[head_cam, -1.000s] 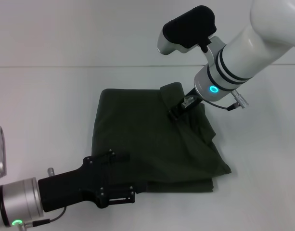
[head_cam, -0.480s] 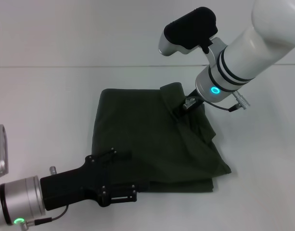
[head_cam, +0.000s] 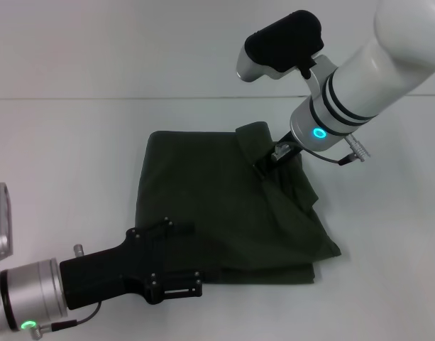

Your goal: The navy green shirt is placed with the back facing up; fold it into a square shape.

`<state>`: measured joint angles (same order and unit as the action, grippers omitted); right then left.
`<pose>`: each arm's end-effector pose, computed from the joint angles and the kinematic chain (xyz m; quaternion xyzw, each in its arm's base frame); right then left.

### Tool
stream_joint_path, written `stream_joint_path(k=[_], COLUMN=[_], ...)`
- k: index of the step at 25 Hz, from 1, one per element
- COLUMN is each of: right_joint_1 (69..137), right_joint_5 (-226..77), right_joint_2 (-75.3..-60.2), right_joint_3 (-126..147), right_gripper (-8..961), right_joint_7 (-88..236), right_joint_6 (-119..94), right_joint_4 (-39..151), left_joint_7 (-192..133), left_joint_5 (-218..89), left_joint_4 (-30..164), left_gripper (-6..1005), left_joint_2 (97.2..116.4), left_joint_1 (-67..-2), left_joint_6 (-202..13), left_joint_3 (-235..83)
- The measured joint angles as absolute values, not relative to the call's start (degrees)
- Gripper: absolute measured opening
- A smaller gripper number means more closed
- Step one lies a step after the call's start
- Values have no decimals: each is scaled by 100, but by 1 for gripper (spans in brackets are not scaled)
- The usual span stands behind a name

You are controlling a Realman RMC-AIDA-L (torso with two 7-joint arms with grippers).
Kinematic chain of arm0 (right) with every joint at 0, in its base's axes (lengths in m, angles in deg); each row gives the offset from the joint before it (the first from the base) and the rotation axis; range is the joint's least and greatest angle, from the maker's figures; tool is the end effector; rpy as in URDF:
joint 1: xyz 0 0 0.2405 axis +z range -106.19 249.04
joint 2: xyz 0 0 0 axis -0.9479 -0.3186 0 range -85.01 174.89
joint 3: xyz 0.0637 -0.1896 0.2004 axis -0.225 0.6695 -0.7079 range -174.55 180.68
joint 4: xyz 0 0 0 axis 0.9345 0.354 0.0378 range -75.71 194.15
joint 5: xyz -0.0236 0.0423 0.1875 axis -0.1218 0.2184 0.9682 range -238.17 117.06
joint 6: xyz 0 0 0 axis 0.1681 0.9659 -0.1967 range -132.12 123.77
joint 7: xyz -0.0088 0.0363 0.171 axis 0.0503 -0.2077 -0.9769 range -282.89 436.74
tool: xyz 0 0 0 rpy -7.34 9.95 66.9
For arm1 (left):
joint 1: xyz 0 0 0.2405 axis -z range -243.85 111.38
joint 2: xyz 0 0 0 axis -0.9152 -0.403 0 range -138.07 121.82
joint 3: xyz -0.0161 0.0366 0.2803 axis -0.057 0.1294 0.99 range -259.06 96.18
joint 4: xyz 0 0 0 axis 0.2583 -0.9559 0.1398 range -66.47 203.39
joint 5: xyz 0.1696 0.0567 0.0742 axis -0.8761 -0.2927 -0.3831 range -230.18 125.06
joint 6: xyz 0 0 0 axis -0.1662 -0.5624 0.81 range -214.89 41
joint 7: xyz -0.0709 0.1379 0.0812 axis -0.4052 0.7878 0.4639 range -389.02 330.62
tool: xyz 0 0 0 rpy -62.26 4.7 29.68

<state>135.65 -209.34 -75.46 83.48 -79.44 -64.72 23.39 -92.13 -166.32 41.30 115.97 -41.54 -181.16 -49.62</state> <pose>0.1414 0.4548 -0.1150 -0.9023 0.3340 -0.1455 0.2304 -0.2628 0.2818 -0.0821 -0.9082 -0.2121 -0.3390 0.1233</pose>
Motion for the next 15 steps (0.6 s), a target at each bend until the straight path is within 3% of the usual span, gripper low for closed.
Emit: stream_joint_path(k=[9,15], right_joint_1=[12962,12219], right_joint_5=[-20834,-20219], right_joint_2=[-7524,-7499], right_joint_3=[7761,7179], right_gripper=[33,25], right_joint_7=[-7986,-7806], right_joint_6=[-6489,-6502], right_joint_4=[1818,1341], left_joint_7=[-9217,-9233], left_joint_5=[-16624,-16620], left_joint_4=[4130,4133], left_gripper=[950,950], left_joint_2=[11597,11597], left_joint_1=[-4146,-4102], left_joint_6=[-18097,-18077], left_joint_3=[-4962,-4962])
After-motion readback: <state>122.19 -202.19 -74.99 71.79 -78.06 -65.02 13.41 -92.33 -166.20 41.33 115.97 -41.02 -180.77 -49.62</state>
